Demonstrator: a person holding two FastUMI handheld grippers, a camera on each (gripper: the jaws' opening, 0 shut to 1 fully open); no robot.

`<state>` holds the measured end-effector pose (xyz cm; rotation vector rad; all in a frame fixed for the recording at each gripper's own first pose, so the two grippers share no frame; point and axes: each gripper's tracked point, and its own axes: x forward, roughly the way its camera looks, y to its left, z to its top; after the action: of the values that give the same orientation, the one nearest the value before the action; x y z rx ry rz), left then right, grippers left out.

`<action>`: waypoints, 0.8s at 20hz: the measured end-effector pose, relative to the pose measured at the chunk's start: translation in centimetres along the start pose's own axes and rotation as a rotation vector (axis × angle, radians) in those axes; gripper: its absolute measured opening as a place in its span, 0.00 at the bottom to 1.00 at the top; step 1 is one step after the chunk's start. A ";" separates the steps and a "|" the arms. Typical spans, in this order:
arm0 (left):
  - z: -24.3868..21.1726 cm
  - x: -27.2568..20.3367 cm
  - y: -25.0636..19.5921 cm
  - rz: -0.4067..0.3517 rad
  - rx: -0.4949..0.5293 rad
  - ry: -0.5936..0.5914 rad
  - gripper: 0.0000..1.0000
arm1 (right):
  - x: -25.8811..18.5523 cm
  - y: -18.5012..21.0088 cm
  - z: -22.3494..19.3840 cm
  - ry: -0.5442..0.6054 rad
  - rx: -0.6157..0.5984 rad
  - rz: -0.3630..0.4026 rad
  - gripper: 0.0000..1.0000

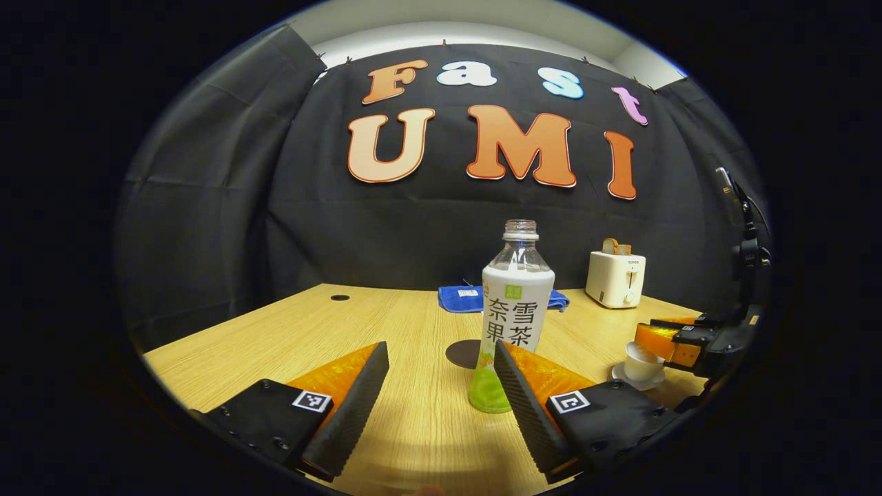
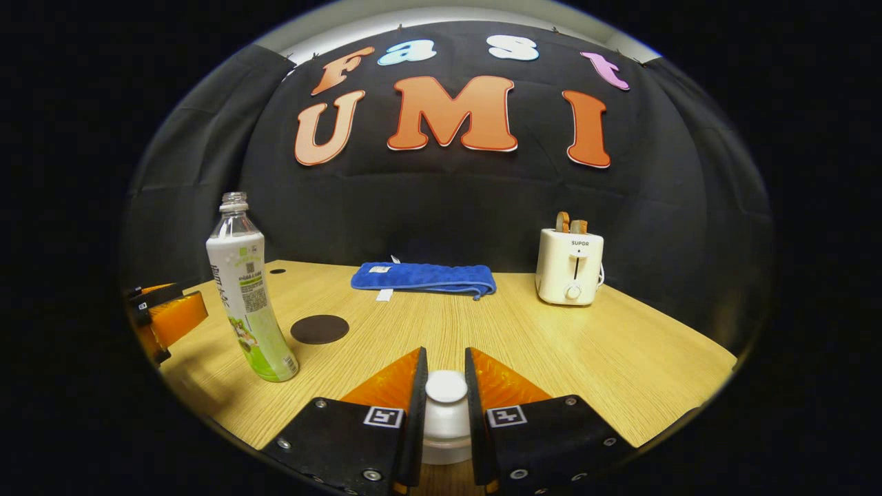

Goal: Open the teacup lid with one hand, grasp the water bottle and pour water into the teacup with the other hand; after pouring, place the water bottle on the coaster and then close the teacup lid.

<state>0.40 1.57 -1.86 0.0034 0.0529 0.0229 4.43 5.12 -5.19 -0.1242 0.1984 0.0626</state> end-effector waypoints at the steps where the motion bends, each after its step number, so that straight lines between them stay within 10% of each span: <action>1: 0.0 0.0 0.0 0.001 -0.001 0.000 0.99 | 0.0 0.0 0.0 0.000 -0.003 -0.001 0.27; 16: 0.7 -0.3 -0.1 0.008 0.020 -0.011 0.99 | -1.9 -3.3 3.7 -0.008 -0.079 0.022 0.17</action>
<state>0.14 1.50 -1.19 0.0242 0.0421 0.0306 3.50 2.22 -0.82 -0.2002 0.1896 0.0932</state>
